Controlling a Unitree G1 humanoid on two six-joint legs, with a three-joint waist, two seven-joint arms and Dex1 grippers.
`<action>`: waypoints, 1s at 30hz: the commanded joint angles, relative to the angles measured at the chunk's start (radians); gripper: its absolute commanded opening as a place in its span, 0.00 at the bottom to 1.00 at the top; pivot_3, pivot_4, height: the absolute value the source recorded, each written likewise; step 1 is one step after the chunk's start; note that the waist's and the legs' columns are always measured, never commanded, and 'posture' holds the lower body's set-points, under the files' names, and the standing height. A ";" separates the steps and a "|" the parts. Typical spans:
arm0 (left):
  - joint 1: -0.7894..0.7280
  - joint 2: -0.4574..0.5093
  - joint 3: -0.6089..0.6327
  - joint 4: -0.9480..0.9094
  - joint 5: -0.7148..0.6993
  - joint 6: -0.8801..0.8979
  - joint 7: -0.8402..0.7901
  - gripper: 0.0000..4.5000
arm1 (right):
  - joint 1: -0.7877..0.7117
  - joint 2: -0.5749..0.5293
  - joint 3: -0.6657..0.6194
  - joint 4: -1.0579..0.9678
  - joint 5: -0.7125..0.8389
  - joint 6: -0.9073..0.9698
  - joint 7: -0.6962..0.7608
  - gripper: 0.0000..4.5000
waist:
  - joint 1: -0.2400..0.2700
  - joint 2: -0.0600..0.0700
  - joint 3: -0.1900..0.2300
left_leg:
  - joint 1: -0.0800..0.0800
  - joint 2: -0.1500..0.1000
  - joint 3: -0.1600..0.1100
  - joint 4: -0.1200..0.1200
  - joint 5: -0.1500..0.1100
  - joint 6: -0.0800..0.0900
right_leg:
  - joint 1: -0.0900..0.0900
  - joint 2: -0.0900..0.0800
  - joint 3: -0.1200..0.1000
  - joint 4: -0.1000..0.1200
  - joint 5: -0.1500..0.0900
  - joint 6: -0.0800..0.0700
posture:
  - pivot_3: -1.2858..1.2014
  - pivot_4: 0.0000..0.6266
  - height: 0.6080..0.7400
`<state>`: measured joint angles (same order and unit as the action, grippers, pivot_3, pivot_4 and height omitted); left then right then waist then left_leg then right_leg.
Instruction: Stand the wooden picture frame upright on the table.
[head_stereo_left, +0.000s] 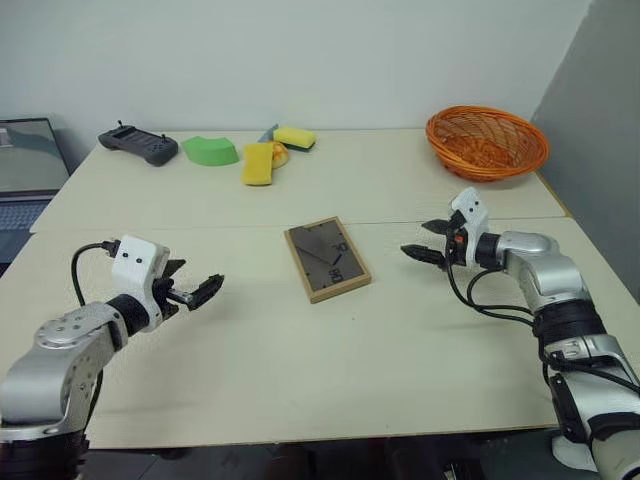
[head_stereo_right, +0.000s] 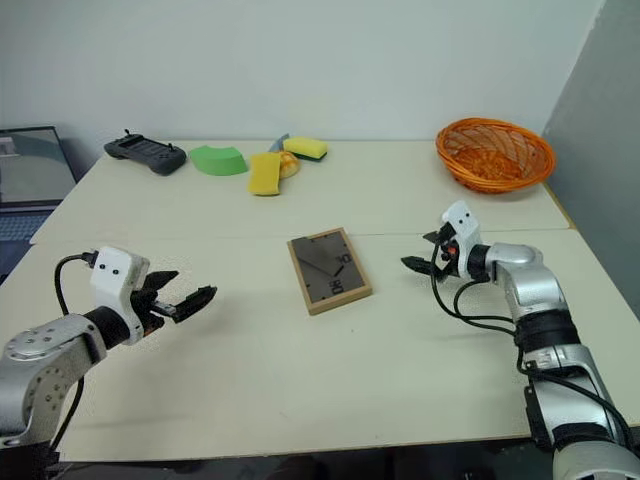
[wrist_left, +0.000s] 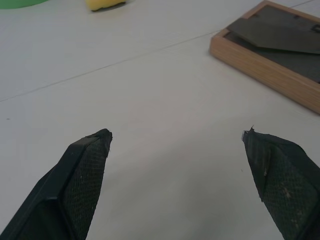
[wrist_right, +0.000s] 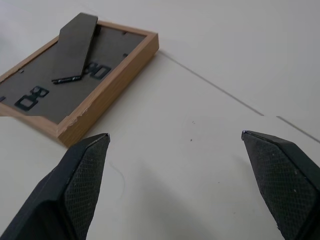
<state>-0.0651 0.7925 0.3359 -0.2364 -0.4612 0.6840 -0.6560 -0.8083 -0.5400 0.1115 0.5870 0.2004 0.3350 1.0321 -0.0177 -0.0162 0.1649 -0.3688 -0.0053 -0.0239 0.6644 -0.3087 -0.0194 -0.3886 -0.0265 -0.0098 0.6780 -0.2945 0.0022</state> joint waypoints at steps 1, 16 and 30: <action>-0.025 0.009 0.007 0.021 0.035 -0.068 -0.002 0.99 | -0.057 -0.001 -0.002 0.037 -0.022 -0.066 0.033 1.00 | -0.001 0.000 0.000 | 0.000 0.000 0.000 0.000 0.000 0.000 | 0.000 0.000 0.000 0.000 0.000 0.000 | 0.52 0.24 1.00; -0.074 -0.018 -0.006 0.018 0.027 -0.042 0.034 0.99 | -0.101 0.024 -0.008 0.134 -0.064 -0.139 0.058 1.00 | -0.010 0.000 0.000 | 0.000 0.000 0.000 0.000 0.000 0.001 | 0.000 0.000 0.000 0.001 0.000 0.000 | 0.52 0.24 1.00; -0.167 -0.062 -0.099 0.124 0.093 -0.125 0.044 0.75 | -0.154 0.068 0.001 0.233 -0.097 -0.221 0.049 0.64 | -0.010 0.000 0.000 | 0.000 0.000 0.000 0.001 0.000 0.000 | 0.000 -0.001 -0.001 0.002 0.000 0.000 | 0.52 0.24 1.00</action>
<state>-0.2037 0.7379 0.2581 -0.1332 -0.3977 0.5973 -0.6214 -0.9268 -0.4771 0.1185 0.8016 0.1210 0.1608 1.0952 -0.0279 -0.0166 0.1652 -0.3686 -0.0053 -0.0243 0.6651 -0.3089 -0.0190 -0.3886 -0.0270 -0.0105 0.6802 -0.2944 0.0023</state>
